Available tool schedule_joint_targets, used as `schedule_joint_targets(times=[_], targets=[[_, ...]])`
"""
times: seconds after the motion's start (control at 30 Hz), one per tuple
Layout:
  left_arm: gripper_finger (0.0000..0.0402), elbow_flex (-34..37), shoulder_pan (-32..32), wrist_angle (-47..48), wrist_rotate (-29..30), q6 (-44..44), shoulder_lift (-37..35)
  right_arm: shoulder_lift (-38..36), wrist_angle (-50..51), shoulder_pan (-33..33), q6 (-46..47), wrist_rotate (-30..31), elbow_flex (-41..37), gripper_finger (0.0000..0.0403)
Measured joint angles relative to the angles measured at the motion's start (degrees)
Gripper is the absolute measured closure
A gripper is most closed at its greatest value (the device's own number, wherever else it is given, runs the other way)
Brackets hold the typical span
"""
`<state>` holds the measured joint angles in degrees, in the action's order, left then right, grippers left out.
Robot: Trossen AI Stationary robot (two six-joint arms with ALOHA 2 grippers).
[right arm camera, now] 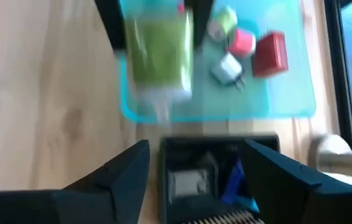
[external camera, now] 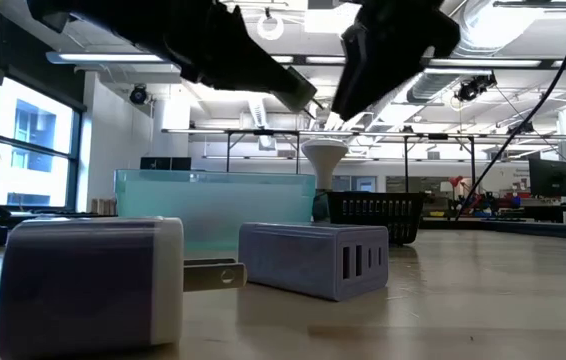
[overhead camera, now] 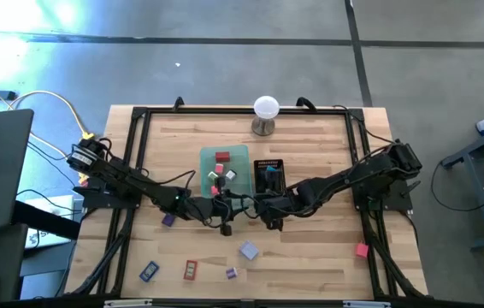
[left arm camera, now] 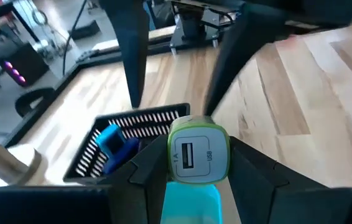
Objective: Pick & Place Office items
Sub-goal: Put the green charger adapter into the blue bin
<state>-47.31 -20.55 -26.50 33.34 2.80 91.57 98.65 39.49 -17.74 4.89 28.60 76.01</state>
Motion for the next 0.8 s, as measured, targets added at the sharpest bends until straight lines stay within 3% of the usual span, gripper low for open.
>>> schedule_joint_targets(times=[0.3,0.53,0.8], targets=[[0.0264,0.0,2.4,15.9,-0.8,-11.9,-9.0,0.0,5.7,0.0,7.0,0.0,0.0,0.0163],[0.0264,0.0,6.4,30.9,-1.3,-25.2,-14.1,0.0,5.0,0.1,7.5,0.0,0.0,0.0163],[0.0264,0.0,9.7,31.3,-7.1,-19.8,-14.4,0.0,4.1,0.2,7.4,0.0,0.0,0.0163]])
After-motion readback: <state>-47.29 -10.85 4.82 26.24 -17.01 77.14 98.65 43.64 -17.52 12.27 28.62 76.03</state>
